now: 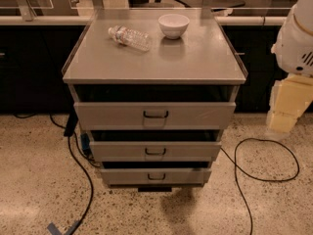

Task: Open bottom drawer

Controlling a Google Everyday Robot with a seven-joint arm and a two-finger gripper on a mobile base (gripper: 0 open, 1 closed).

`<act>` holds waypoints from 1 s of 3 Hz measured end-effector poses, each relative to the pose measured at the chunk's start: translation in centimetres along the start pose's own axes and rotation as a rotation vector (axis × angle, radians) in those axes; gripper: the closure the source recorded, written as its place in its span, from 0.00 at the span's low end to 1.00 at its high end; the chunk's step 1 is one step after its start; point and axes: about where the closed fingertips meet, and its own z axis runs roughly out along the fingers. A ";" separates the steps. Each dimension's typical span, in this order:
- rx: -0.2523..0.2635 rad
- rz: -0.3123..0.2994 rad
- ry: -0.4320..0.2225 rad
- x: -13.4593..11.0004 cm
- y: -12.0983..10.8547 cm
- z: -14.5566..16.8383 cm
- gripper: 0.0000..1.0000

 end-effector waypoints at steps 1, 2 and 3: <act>0.000 0.000 0.000 0.0 0.0 0.0 0.00; -0.004 -0.012 -0.022 -0.1 0.8 1.2 0.00; -0.032 -0.022 -0.059 -0.5 3.4 4.5 0.00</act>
Offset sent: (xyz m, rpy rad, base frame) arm -0.0157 0.0035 -0.0462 0.0469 0.0283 0.0463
